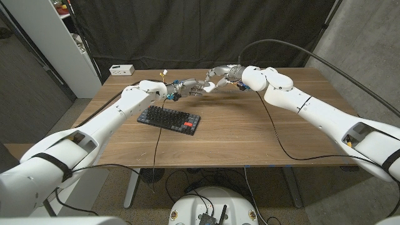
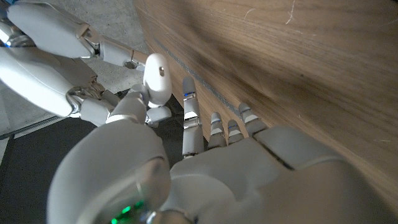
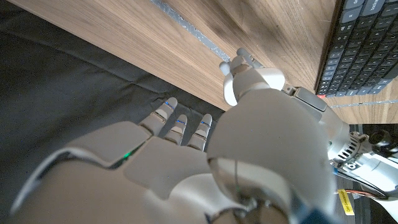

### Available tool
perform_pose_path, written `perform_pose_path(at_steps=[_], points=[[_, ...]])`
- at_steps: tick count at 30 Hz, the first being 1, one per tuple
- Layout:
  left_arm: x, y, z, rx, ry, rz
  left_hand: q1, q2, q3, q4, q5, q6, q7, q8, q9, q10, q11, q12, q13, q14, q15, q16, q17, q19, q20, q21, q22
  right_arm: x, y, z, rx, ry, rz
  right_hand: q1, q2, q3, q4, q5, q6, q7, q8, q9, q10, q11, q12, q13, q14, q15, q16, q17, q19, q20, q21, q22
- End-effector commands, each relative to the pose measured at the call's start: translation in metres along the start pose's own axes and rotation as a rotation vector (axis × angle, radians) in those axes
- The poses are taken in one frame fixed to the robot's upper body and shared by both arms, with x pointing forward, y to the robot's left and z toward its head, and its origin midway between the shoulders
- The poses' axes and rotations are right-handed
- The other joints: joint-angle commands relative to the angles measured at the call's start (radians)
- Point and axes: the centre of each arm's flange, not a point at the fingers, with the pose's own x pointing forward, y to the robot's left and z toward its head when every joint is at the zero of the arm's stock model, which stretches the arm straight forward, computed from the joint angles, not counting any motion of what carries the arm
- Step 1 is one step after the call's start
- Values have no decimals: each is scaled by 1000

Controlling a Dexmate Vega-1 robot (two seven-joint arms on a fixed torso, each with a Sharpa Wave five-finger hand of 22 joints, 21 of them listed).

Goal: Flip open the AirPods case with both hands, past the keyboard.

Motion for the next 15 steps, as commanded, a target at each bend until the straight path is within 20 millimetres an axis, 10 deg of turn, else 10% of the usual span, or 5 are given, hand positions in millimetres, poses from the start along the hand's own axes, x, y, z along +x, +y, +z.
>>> perform_pose_path(at_steps=[1, 15], points=[[-7, -1, -4, -20, -56, 72, 73, 32, 19, -1, -2, 54, -32, 33, 29, 52, -35, 18, -8, 61, -28, 12, 0, 36, 8, 13, 1, 5, 1, 5, -10, -4, 11, -10, 0, -4, 1, 0, 73, 78, -1, 4, -4, 2, -4, 4, 1, -111, -1, 1, 2, -1, -2, 1], [-8, 2, -7, -76, -90, 130, 189, 87, 37, -3, -5, 149, -89, 86, 84, 139, -92, 39, -20, 156, -69, 12, -3, 73, 23, 21, 5, 8, 6, -3, -1, 5, 45, -14, 1, -7, 2, 0, 67, 78, -8, 3, -6, -1, -7, 5, 0, -111, -3, 2, 0, -1, -3, 1]])
